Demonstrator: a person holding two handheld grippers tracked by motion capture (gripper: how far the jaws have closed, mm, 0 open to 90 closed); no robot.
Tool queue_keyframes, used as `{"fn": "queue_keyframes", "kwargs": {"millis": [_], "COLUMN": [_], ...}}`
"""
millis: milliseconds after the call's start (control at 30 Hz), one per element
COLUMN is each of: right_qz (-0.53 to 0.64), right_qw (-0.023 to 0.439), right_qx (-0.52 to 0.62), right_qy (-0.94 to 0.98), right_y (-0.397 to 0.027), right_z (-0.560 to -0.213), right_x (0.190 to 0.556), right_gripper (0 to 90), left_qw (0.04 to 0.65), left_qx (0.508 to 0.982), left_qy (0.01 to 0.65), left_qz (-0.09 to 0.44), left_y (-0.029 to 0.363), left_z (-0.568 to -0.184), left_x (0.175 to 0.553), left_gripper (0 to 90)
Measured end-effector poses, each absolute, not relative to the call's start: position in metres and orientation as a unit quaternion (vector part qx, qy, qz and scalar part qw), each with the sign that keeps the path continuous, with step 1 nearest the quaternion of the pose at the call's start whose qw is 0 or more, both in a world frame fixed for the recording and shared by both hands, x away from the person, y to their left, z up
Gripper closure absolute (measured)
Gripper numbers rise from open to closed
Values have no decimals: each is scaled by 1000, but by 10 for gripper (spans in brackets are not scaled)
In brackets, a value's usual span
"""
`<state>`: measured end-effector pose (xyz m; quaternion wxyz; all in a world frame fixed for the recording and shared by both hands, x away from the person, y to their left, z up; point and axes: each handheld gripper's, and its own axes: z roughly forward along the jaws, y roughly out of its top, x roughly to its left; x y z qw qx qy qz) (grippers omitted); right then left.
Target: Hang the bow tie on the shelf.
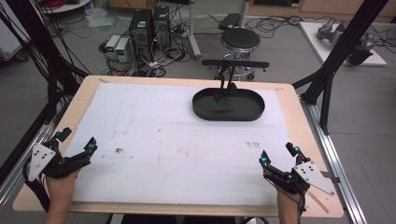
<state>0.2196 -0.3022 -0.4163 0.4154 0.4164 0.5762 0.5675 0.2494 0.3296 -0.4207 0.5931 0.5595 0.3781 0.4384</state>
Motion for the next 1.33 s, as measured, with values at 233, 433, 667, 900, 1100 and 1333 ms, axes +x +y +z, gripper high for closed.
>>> {"fn": "queue_keyframes", "kwargs": {"millis": [233,433,667,900,1100,1333], "right_qz": [558,559,559,557,558,558], "right_qw": [416,416,415,415,418,422], "right_qx": [414,412,414,413,413,410], "right_qy": [587,587,586,588,585,585], "right_y": [-299,-299,-300,-300,-301,-302], "right_z": [-422,-423,-424,-425,-425,-425], "right_x": [222,222,221,222,221,221], "right_gripper": [112,112,112,112,113,112], "left_qw": [590,590,591,591,591,591], "left_qx": [561,562,561,561,562,561], "left_qy": [377,375,373,373,372,371], "left_qz": [441,442,444,444,444,445], "left_y": [328,327,327,327,327,327], "left_z": [-422,-422,-421,-421,-421,-420], "left_x": [248,247,246,246,246,246], "left_gripper": [101,101,101,101,101,101]}}
